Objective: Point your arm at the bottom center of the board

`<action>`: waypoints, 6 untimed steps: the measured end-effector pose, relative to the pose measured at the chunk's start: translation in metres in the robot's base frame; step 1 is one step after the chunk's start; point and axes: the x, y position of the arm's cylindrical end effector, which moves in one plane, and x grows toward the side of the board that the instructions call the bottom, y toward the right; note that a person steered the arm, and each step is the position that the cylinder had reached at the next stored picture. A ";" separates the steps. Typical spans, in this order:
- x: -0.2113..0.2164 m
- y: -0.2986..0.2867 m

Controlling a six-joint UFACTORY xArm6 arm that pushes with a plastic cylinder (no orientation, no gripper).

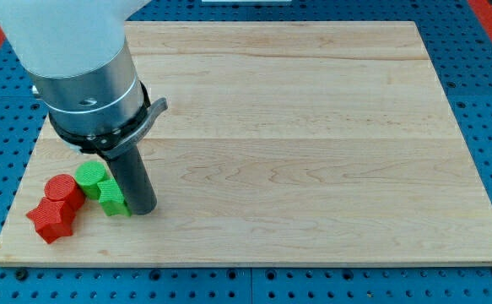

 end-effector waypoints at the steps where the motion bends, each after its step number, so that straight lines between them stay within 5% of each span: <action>1: -0.017 0.026; 2: -0.071 0.035; 5: -0.068 0.049; 6: -0.034 0.072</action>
